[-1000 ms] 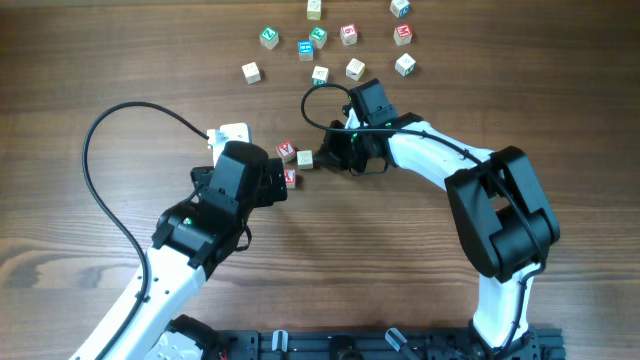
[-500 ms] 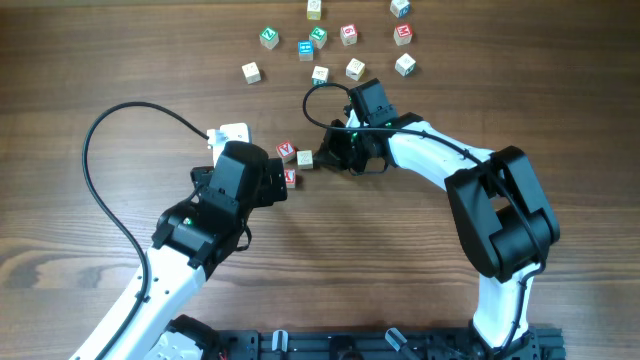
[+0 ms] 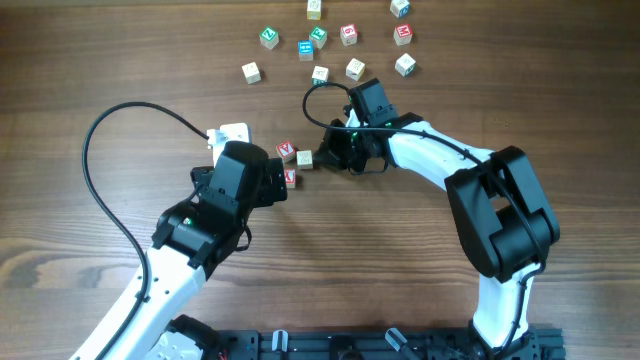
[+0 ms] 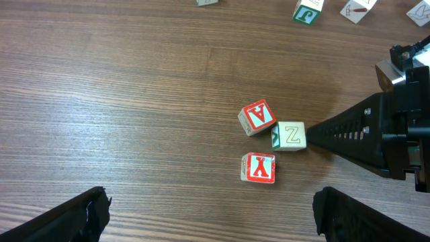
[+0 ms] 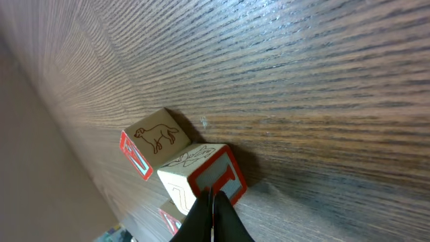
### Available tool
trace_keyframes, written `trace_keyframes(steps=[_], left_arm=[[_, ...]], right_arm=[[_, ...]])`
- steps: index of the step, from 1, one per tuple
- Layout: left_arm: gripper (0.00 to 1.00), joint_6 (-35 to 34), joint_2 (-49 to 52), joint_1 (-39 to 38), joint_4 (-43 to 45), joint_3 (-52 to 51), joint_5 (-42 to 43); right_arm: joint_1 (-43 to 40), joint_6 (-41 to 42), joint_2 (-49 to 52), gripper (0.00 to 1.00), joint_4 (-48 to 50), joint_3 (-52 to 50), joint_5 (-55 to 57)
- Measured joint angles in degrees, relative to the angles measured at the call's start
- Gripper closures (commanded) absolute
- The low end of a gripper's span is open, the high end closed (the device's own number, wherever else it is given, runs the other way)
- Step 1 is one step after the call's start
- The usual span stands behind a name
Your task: Form a circle
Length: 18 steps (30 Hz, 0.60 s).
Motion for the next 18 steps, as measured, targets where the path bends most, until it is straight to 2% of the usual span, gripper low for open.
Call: trace_keyframes(steps=[18], left_arm=[[0.0,0.0,0.0,0.0,0.0,0.0,0.0]], right_arm=[[-1.36,-0.13,0.0,0.95,4.15,-0.02,-0.57]])
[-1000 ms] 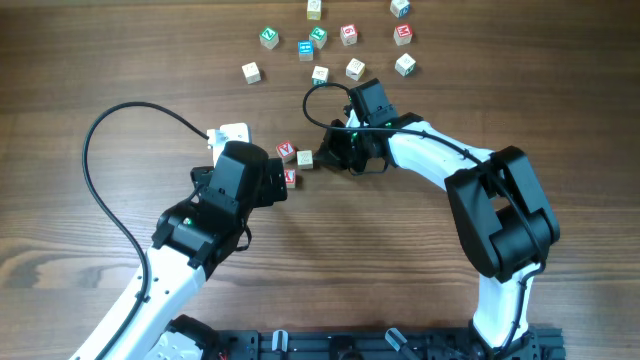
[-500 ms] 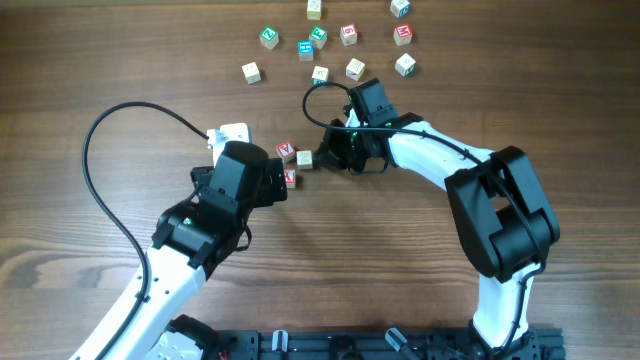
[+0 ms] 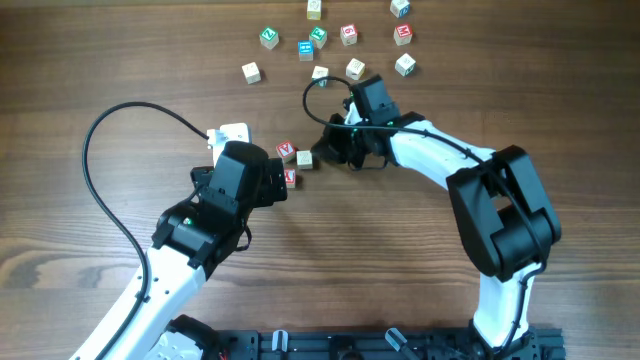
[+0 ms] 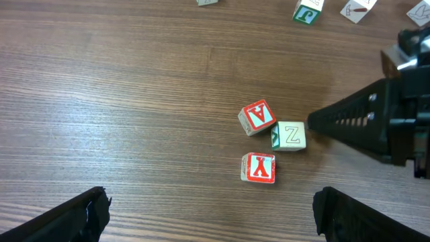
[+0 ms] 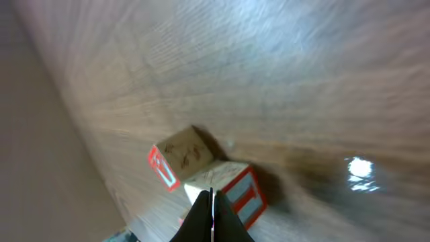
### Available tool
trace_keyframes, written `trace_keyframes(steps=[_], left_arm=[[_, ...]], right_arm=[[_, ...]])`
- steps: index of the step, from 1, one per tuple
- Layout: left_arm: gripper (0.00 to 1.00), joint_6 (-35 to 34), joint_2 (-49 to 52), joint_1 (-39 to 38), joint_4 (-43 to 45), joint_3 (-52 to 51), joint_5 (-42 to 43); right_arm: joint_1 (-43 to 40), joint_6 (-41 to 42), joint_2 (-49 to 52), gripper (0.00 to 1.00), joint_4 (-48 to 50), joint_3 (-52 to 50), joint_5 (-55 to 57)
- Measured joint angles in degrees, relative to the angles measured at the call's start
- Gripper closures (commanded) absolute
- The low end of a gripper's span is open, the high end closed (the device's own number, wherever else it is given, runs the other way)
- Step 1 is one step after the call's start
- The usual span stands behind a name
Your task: Form a circle
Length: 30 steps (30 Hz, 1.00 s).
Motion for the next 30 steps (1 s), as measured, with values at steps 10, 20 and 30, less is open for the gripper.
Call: trace_keyframes(steps=[10,20,30], left_arm=[[0.0,0.0,0.0,0.0,0.0,0.0,0.0],[0.0,0.0,0.0,0.0,0.0,0.0,0.0],[0.0,0.0,0.0,0.0,0.0,0.0,0.0]], right_arm=[[-0.94,-2.75,0.0,0.95,-5.73,-0.09,7.1],[2.54,-2.99,0.0,0.96,-5.01,-0.09,12.26],[4.15,-2.05,0.0,0.95,-3.78,-0.09,12.26]])
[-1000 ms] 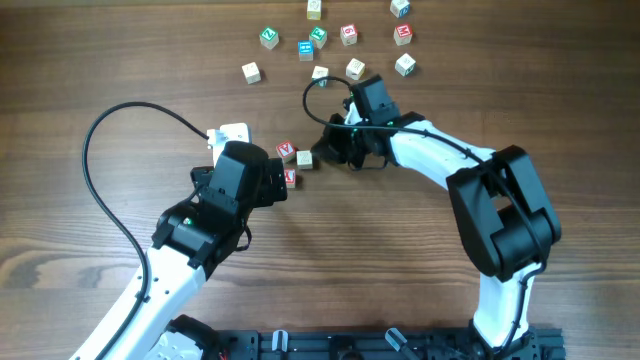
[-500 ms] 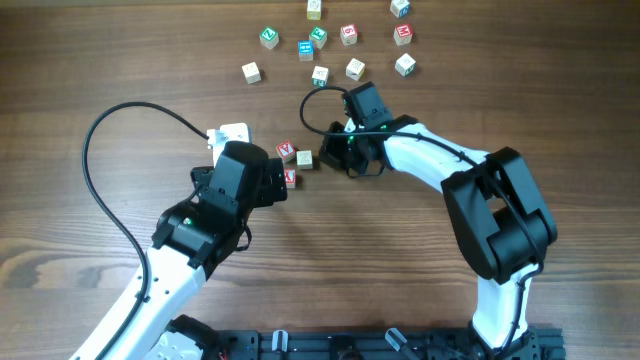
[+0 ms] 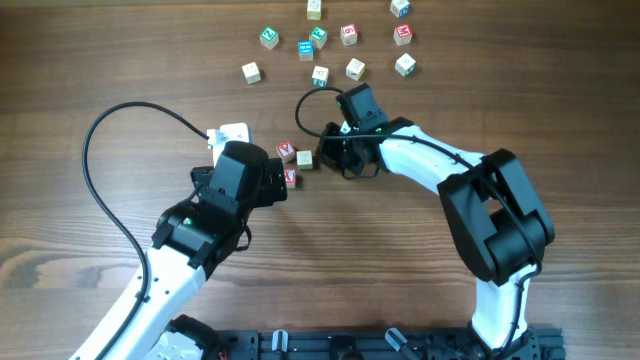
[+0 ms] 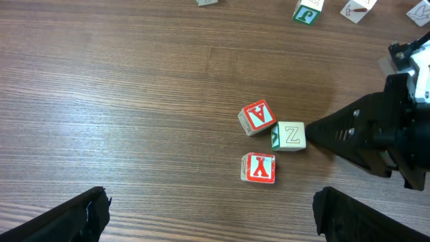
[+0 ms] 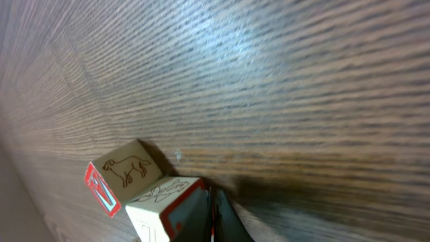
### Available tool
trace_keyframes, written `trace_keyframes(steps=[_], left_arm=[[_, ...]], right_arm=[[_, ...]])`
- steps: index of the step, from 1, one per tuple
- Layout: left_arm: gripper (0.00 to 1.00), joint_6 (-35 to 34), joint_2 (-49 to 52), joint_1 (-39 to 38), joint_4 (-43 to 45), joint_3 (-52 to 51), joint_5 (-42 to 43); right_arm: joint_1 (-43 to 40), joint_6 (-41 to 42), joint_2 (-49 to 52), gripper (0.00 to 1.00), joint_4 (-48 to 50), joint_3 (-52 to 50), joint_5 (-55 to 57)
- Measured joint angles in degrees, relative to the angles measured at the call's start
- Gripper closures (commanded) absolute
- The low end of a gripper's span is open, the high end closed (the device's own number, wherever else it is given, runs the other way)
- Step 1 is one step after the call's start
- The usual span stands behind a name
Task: Form a circle
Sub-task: 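Lift the right gripper up and back away from the block group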
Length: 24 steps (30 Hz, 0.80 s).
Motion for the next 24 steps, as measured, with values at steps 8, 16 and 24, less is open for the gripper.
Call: trace_keyframes(steps=[8,16,24], left_arm=[[0.0,0.0,0.0,0.0,0.0,0.0,0.0],[0.0,0.0,0.0,0.0,0.0,0.0,0.0],[0.0,0.0,0.0,0.0,0.0,0.0,0.0]], right_arm=[[0.2,0.63,0.0,0.95,0.0,0.0,-0.04],[0.2,0.85,0.0,0.95,0.87,0.0,-2.69],[0.2,0.87,0.0,0.96,1.07,0.0,-3.06]])
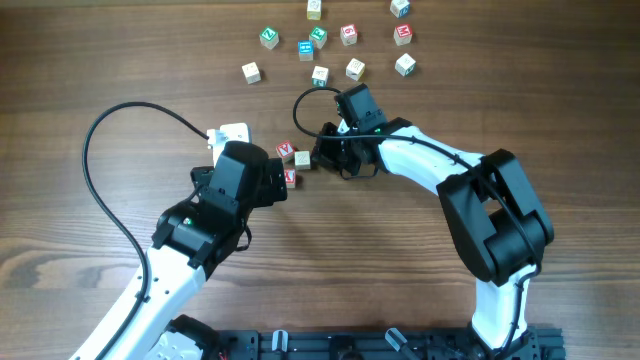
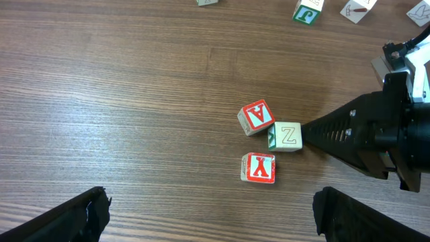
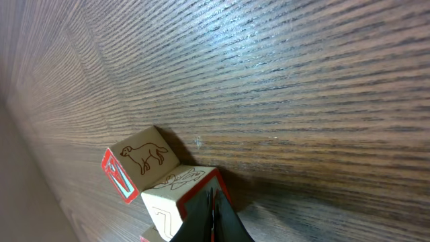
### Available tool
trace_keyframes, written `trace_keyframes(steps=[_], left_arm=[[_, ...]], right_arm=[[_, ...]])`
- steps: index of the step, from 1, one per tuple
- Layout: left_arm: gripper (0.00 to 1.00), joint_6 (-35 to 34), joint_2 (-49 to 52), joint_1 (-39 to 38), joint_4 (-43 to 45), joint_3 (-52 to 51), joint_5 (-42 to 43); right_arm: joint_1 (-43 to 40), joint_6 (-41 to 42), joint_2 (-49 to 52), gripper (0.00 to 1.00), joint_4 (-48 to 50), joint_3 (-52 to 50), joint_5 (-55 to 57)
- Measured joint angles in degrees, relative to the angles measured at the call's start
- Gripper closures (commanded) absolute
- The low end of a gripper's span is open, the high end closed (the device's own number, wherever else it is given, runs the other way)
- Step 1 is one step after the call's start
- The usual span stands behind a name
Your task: Form a circle
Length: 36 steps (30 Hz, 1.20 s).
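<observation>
Three letter blocks lie close together mid-table. They are a red A block (image 2: 256, 117), a pale Z block (image 2: 286, 136) touching it, and a red-faced block (image 2: 259, 167) just below. My right gripper (image 2: 306, 129) is shut, and its pointed tip presses on the Z block's right side (image 3: 176, 198). In the overhead view that gripper (image 1: 316, 158) sits right of the Z block (image 1: 304, 158). My left gripper (image 2: 211, 218) hangs open above and in front of the three blocks, holding nothing.
Several loose letter blocks (image 1: 320, 40) are scattered along the far edge of the wooden table (image 1: 520, 90). A white part (image 1: 232, 133) and a black cable loop (image 1: 100, 140) lie by the left arm.
The right gripper's shut tip has shifted a little left. The Z block has slid slightly left with it and turned a bit against the A block. The left arm has not moved.
The shut right gripper first stood with its tip at the Z block's right side. It was then a touch farther off, then back against the block. Now the Z block sits slightly left of where it was. The left gripper stayed open and still.
</observation>
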Motion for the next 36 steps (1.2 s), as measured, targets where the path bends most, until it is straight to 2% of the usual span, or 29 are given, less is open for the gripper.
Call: trace_keyframes(steps=[12,22,26,31,36], left_arm=[[0.0,0.0,0.0,0.0,0.0,0.0,0.0],[0.0,0.0,0.0,0.0,0.0,0.0,0.0],[0.0,-0.07,0.0,0.0,5.51,-0.02,0.11],[0.0,-0.15,0.07,0.0,7.34,-0.02,4.79],[0.0,1.4,5.53,0.0,-0.13,0.09,14.27]], right_arm=[[-2.36,-1.62,0.0,0.96,-2.58,0.0,7.85],[-6.23,-3.02,0.0,0.96,-4.15,0.02,7.32],[-6.23,-3.34,0.0,0.94,-4.42,0.11,7.34],[-6.23,-3.37,0.0,0.91,-4.68,0.28,7.32],[-6.23,-3.37,0.0,0.9,-4.81,0.39,7.32]])
